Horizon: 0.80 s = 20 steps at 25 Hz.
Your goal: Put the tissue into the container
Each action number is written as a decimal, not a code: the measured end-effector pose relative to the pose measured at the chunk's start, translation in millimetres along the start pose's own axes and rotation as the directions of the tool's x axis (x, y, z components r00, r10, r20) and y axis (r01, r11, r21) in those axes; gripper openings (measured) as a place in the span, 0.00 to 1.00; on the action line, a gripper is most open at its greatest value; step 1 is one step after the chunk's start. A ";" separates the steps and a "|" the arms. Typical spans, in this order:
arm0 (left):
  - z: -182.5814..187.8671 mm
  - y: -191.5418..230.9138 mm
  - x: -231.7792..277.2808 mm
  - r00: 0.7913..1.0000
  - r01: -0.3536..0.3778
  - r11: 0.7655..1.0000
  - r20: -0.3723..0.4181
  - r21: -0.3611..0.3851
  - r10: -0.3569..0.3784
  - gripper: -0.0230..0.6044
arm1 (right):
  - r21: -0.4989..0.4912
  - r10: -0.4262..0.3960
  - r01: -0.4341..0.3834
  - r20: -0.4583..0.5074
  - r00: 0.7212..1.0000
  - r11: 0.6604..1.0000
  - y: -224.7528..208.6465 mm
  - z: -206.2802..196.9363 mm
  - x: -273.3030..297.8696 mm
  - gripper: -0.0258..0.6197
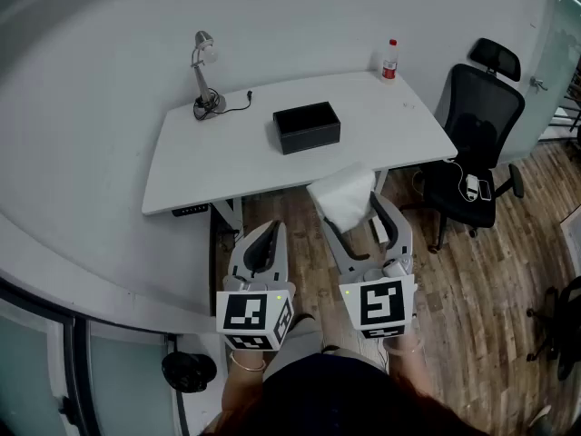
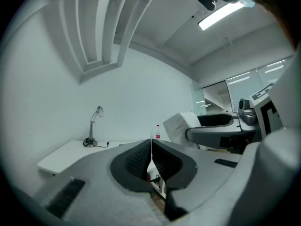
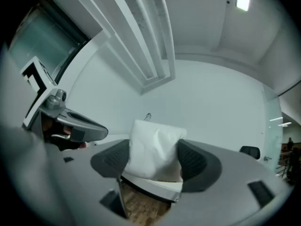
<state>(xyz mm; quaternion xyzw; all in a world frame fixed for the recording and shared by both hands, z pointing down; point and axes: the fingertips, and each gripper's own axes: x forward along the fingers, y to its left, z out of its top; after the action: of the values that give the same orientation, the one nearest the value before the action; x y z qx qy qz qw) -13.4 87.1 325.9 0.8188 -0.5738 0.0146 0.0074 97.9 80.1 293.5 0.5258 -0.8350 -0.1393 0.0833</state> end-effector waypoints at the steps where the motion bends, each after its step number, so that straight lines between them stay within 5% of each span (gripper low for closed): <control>1: -0.3 0.1 1.6 1.000 0.001 1.000 -0.002 0.000 -0.001 0.08 | 0.000 -0.002 0.002 0.000 1.000 1.000 -1.0 -0.3 1.2 0.56; 20: -8.0 41.6 49.2 1.000 0.003 1.000 -0.018 -0.013 -0.003 0.08 | 0.000 -0.016 0.016 -0.025 1.000 1.000 -8.0 -15.0 66.9 0.56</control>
<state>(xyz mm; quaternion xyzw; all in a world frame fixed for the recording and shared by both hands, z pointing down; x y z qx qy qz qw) -35.9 26.9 335.3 0.8195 -0.5725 0.0182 0.0181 80.1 14.3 304.7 0.5341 -0.8297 -0.1332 0.0926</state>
